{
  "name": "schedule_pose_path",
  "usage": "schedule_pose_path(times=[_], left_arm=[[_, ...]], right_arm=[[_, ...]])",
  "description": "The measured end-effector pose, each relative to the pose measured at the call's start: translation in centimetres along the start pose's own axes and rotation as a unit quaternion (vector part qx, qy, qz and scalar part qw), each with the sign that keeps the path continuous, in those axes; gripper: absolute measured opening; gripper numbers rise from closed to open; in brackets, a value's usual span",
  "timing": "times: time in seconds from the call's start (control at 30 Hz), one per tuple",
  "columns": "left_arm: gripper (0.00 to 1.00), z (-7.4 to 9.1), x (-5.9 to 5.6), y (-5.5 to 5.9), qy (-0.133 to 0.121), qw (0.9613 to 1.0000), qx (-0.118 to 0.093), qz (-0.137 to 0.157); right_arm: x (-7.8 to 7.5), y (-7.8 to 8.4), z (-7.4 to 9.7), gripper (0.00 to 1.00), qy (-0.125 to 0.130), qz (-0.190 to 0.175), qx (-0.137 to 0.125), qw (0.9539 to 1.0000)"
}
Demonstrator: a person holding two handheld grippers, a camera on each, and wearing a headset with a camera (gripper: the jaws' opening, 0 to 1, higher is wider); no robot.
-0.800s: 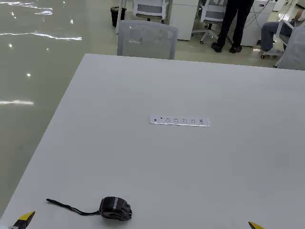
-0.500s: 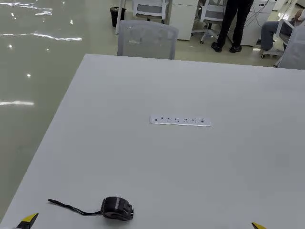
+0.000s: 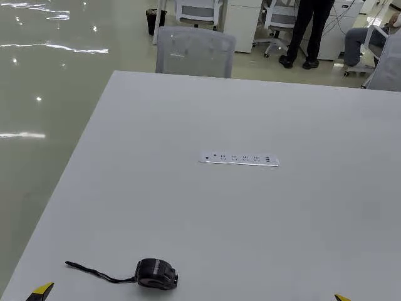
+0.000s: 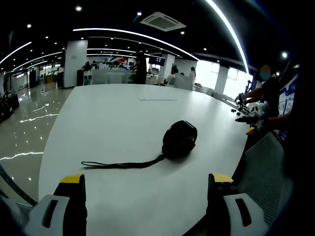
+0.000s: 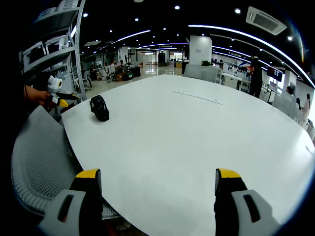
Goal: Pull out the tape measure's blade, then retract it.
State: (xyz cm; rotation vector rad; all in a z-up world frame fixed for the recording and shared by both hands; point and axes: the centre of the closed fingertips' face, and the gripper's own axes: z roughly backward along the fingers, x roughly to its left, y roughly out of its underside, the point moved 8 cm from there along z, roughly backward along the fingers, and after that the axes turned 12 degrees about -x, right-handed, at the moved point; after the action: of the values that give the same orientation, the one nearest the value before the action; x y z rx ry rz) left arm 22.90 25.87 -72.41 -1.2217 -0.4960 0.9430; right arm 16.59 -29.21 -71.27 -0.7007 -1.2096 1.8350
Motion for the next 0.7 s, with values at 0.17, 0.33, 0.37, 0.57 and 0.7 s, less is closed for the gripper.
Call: schedule_pose_path(times=[0.17,0.33,0.37,0.57,0.7], left_arm=[[1.0,-0.2,0.0,0.0,0.006,0.9999,0.011,-0.004],[1.0,-0.5,-0.5,0.0,0.032,0.9988,0.031,-0.021],[1.0,-0.7,-0.7,0.0,0.039,0.9983,0.037,-0.023],[1.0,-2.0,-1.5,-0.6,0.074,0.9939,0.058,-0.057],[1.0,-3.0,-1.3,-0.9,0.083,0.9914,0.086,-0.054]], right_arm=[[0.2,-0.1,0.0,0.98,0.001,-0.001,0.001,1.0],[0.2,0.2,-0.3,0.99,-0.008,-0.007,0.002,0.9999],[0.2,0.1,-0.3,0.99,-0.012,-0.01,0.001,0.9999],[0.3,-0.7,-1.2,1.0,-0.023,-0.02,-0.007,0.9995],[0.4,-1.3,-1.9,0.95,-0.036,0.005,0.0,0.9994]])
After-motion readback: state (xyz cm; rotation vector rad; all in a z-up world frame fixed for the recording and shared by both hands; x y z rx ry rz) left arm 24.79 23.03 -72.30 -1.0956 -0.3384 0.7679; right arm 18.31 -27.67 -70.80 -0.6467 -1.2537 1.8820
